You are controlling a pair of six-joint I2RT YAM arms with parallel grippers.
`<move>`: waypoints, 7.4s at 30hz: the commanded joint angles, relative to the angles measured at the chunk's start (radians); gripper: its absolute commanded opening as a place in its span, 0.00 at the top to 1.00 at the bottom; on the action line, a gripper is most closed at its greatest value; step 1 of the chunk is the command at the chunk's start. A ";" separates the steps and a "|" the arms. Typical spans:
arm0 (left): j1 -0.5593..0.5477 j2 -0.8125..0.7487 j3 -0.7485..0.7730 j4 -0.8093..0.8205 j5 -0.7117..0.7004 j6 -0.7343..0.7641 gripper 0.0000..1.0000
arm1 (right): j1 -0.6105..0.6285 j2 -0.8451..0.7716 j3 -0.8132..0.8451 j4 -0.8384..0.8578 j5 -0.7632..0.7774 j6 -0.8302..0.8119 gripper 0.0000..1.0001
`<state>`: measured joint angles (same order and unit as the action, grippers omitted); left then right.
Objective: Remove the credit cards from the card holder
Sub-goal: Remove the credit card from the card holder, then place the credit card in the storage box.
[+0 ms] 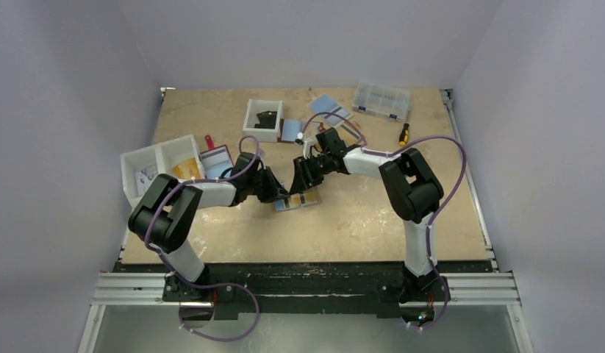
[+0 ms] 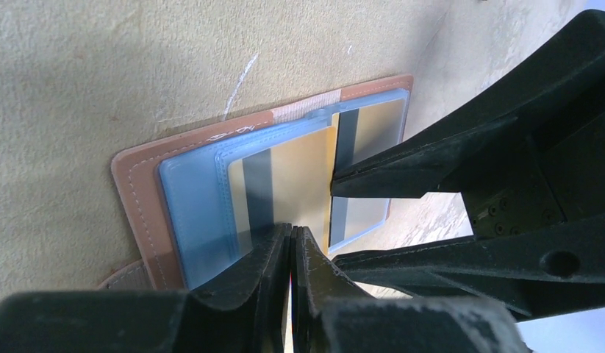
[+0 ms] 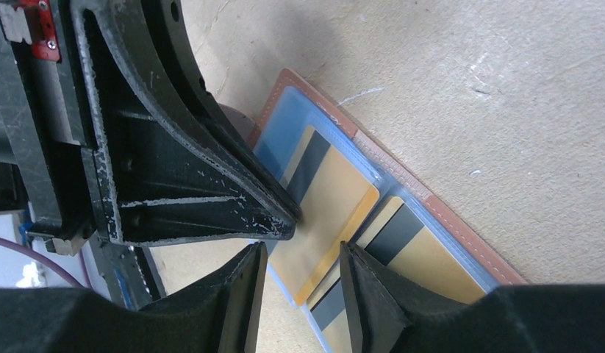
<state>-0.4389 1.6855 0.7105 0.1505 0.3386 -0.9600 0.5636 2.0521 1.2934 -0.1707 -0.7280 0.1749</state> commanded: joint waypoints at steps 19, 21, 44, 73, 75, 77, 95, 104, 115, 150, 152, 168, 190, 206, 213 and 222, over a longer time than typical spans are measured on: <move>0.017 -0.108 -0.055 -0.107 -0.058 -0.006 0.54 | -0.004 0.045 -0.040 0.005 0.162 0.090 0.54; 0.017 -0.104 -0.047 -0.130 -0.066 -0.001 0.54 | -0.004 0.046 -0.040 0.005 0.160 0.090 0.53; 0.045 0.019 -0.109 -0.148 -0.101 -0.011 0.69 | -0.091 0.070 -0.080 0.099 -0.101 0.200 0.98; 0.071 0.098 -0.111 -0.140 -0.080 0.012 0.83 | -0.173 0.091 -0.092 0.127 -0.243 0.199 0.91; 0.071 0.101 -0.110 -0.137 -0.076 0.013 0.83 | -0.174 0.095 -0.091 0.128 -0.248 0.199 0.88; 0.071 0.103 -0.111 -0.132 -0.072 0.014 0.83 | -0.173 0.100 -0.092 0.129 -0.250 0.202 0.86; 0.071 0.127 -0.104 -0.112 -0.048 0.018 0.86 | -0.174 0.121 -0.096 0.163 -0.283 0.241 0.85; 0.071 0.140 -0.102 -0.098 -0.037 0.015 0.91 | -0.152 0.115 -0.087 0.134 -0.232 0.232 0.63; 0.071 0.144 -0.106 -0.099 -0.035 0.016 0.93 | -0.143 0.124 -0.083 0.142 -0.253 0.234 0.90; 0.086 -0.047 -0.064 -0.080 -0.031 0.050 0.67 | -0.287 -0.081 -0.152 0.045 -0.284 0.054 1.00; 0.085 -0.078 -0.058 -0.068 -0.018 0.051 0.57 | -0.291 -0.099 -0.159 0.059 -0.301 0.056 1.00; 0.044 -0.177 -0.088 0.183 0.131 -0.013 0.30 | -0.285 -0.110 -0.207 0.223 -0.417 0.166 1.00; -0.086 0.096 0.060 0.210 0.129 -0.029 0.79 | -0.245 -0.014 -0.158 0.117 -0.327 0.106 0.99; -0.089 0.146 0.024 0.171 0.106 -0.030 0.86 | -0.205 0.012 -0.118 0.012 -0.258 0.034 0.71; -0.089 0.147 0.013 0.174 0.103 -0.035 0.86 | -0.202 -0.003 -0.104 -0.047 -0.207 -0.017 0.68; -0.088 0.147 0.017 0.201 0.107 -0.058 0.84 | -0.200 0.000 -0.098 -0.073 -0.247 -0.033 0.96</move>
<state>-0.5198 1.8053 0.7395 0.3656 0.4706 -1.0157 0.3550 2.0617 1.1687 -0.2188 -0.9688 0.1650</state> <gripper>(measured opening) 0.143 0.143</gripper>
